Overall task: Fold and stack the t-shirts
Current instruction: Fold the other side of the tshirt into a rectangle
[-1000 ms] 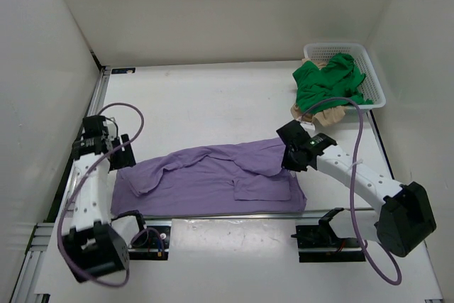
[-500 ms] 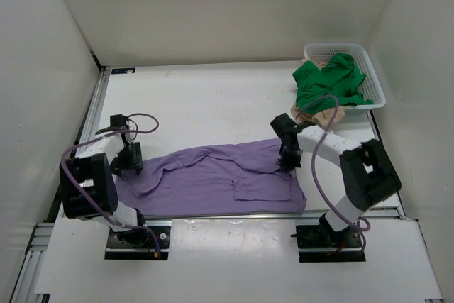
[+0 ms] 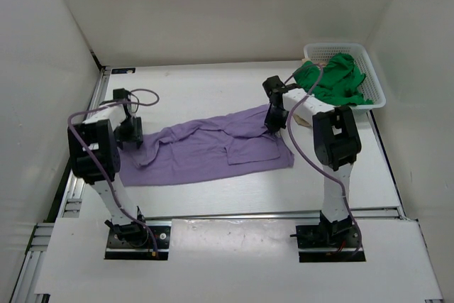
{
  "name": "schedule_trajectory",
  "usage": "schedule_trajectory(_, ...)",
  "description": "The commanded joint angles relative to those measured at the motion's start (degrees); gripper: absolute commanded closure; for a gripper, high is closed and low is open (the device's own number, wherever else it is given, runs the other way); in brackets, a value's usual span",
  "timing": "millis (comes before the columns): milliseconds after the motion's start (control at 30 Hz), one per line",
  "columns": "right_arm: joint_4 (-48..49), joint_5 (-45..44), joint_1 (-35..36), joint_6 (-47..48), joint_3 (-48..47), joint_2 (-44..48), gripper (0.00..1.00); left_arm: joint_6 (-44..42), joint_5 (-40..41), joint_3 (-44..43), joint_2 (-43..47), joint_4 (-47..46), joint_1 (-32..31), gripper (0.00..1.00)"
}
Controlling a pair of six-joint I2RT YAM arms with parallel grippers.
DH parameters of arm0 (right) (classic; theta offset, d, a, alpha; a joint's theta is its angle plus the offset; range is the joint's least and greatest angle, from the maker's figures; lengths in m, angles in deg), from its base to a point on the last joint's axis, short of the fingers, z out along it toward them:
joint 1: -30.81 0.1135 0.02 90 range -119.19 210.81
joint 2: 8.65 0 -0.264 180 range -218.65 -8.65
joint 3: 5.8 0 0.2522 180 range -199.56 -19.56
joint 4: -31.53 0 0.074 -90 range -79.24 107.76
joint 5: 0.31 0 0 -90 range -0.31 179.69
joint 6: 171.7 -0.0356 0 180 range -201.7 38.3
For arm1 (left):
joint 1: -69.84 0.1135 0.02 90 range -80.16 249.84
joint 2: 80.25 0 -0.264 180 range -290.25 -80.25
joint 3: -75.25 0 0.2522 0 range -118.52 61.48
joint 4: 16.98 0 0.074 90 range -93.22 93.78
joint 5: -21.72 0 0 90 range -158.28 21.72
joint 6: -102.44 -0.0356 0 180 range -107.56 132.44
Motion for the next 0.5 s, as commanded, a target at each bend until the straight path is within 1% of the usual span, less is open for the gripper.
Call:
schedule_trajectory(0,-1.1,-0.3,-0.5,0.9,-3.7,-2.1,1.0,1.2,-1.8,-7.7,-6.6,-9.8,0.1,0.32)
schedule_trajectory(67,-1.1,0.3,-1.0,0.1,-3.7,-2.1,1.0,1.2,-1.1,-12.0,-9.1,-9.8,0.1,0.31)
schedule_trajectory(167,-0.5,2.7,-1.0,0.1,-2.0,-1.4,1.0,1.2,-1.1,-13.7,-9.6,-8.3,0.1,0.28)
schedule_trajectory(200,0.5,3.2,-1.0,0.9,-0.8,-0.7,1.0,1.2,-1.1,-14.3,-9.0,-7.7,0.1,0.25)
schedule_trajectory(267,2.3,4.0,-1.0,2.3,0.3,0.2,1.0,1.2,-2.5,-14.3,-6.6,-5.0,0.1,0.22)
schedule_trajectory(433,2.9,4.0,-0.5,5.5,0.3,1.3,1.0,1.2,-7.6,-18.8,-2.2,3.3,1.2,0.19)
schedule_trajectory(467,2.9,4.0,-0.5,6.0,0.3,1.3,1.0,1.2,-9.6,-19.6,-2.2,6.0,1.2,0.19)
